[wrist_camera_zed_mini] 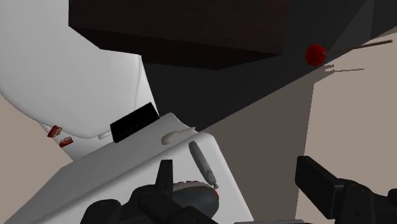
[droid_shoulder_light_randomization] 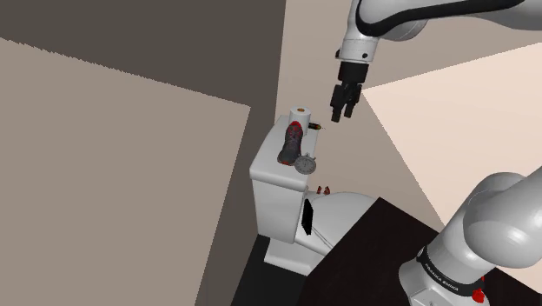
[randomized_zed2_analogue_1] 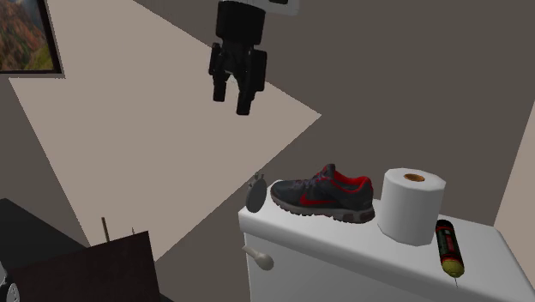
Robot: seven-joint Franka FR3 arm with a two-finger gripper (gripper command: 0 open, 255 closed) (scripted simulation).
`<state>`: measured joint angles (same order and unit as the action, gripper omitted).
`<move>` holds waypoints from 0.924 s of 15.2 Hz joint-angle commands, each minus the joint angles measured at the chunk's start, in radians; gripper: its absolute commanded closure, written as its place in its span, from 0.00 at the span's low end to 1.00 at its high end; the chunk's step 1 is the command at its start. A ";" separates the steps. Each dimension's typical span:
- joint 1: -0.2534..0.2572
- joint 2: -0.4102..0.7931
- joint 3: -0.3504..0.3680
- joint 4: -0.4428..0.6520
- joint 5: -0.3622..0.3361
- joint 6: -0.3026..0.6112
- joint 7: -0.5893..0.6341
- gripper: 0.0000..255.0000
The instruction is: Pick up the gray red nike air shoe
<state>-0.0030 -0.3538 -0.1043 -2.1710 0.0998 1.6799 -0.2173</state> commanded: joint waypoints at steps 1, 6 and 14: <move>-0.001 0.083 -0.021 0.047 0.008 0.026 -0.048 0.00; -0.003 0.288 -0.051 0.190 0.049 0.061 -0.149 0.00; -0.033 0.632 -0.060 0.506 0.129 0.043 -0.286 0.00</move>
<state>-0.0281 0.2372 -0.1630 -1.7045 0.2196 1.7272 -0.4821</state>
